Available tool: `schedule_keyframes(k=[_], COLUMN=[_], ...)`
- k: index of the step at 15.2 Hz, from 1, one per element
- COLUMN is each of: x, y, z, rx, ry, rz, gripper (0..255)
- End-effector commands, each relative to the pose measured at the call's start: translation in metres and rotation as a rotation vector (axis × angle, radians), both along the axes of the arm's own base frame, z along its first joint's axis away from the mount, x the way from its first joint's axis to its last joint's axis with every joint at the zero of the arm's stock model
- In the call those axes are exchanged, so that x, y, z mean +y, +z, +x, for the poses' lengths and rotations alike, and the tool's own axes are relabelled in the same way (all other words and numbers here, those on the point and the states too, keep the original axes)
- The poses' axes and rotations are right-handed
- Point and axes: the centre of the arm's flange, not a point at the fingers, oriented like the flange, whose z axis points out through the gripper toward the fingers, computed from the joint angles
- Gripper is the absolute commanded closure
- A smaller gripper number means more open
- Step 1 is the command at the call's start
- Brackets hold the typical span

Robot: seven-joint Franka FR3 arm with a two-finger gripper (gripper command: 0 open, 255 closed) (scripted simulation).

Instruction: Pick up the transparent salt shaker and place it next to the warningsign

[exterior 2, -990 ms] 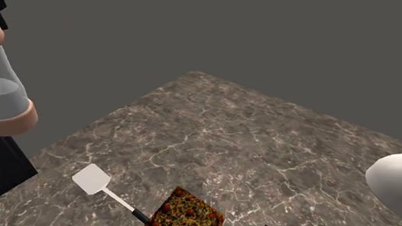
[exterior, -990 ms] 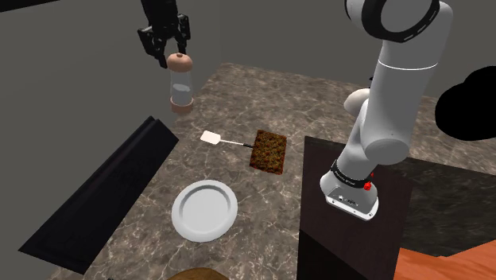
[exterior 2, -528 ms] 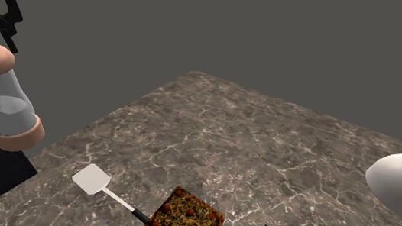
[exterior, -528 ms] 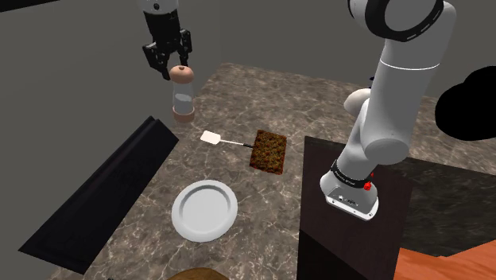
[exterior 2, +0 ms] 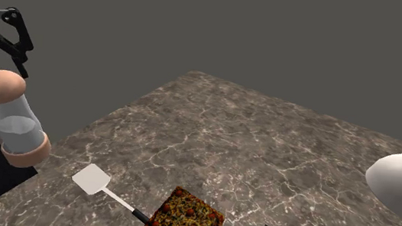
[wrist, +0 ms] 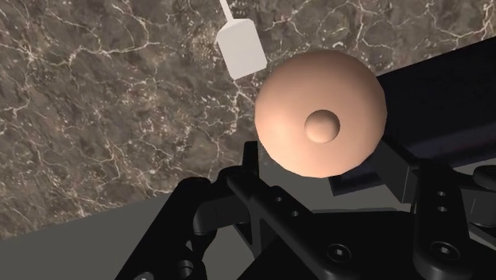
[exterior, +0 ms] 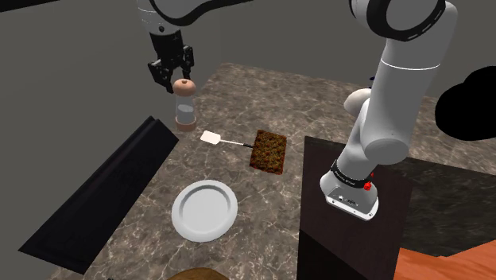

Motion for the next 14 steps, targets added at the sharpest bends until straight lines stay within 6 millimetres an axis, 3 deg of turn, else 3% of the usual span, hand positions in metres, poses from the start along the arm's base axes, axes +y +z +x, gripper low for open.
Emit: schedule_keyframes(k=[1,14], x=[-0.001,-0.001], y=[-0.01,-0.079], z=[0.0,0.0], rx=[-0.001,-0.001], ry=[0.0,0.0], rz=[0.0,0.0], gripper=[255,255])
